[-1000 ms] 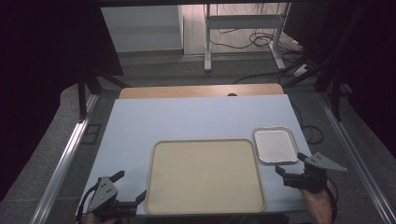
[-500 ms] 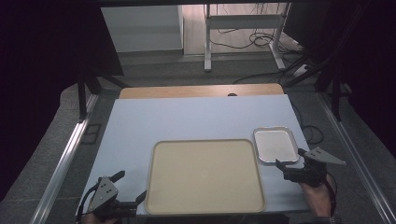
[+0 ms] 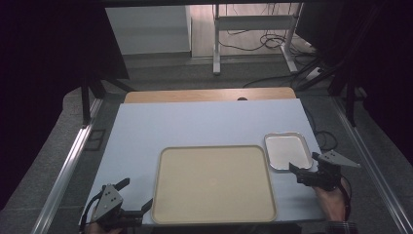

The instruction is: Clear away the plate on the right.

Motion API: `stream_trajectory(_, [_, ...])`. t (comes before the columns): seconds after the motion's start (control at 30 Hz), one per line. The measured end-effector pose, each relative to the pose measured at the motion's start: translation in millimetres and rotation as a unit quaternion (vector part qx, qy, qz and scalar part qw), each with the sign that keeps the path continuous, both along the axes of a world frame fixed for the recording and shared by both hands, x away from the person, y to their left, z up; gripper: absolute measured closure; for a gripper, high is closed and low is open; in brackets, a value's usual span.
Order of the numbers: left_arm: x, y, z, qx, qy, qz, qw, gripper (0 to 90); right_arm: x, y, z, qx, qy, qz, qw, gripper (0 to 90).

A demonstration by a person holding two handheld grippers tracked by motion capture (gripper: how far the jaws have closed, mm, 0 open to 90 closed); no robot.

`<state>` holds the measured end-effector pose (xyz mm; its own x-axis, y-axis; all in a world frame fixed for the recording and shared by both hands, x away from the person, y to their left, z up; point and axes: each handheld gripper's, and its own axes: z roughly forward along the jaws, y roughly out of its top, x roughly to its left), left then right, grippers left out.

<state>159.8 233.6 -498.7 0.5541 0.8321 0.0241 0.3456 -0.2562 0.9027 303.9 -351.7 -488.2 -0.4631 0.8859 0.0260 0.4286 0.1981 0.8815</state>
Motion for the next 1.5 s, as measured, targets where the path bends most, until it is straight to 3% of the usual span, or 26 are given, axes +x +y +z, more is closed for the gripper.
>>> stream_trajectory(0.53, [-0.4,-1.0,0.0,0.004,-0.003,-0.007,1.0,2.1,17.8,-6.7,1.0,0.0,0.007,-0.014,0.9999,0.0])
stream_trajectory(0.87, [-0.5,-1.6,0.1,0.007,-0.004,-0.006,0.9999,2.1,29.9,-13.0,3.9,0.023,0.02,-0.039,0.9988,2.9])
stream_trajectory(1.1, [-0.6,-2.1,0.1,0.009,-0.005,-0.006,0.9999,2.1,40.6,-17.6,1.7,0.024,0.046,-0.05,0.9974,2.2])
stream_trajectory(1.3, [-0.9,-2.5,0.1,0.01,-0.007,-0.005,0.9999,2.1,50.5,-18.4,0.0,0.017,0.052,-0.051,0.9972,1.6])
stream_trajectory(1.5, [-0.7,-0.4,0.0,0.002,-0.005,-0.003,1.0,2.1,61.8,-20.4,-2.1,0.02,0.072,-0.057,0.9955,1.5])
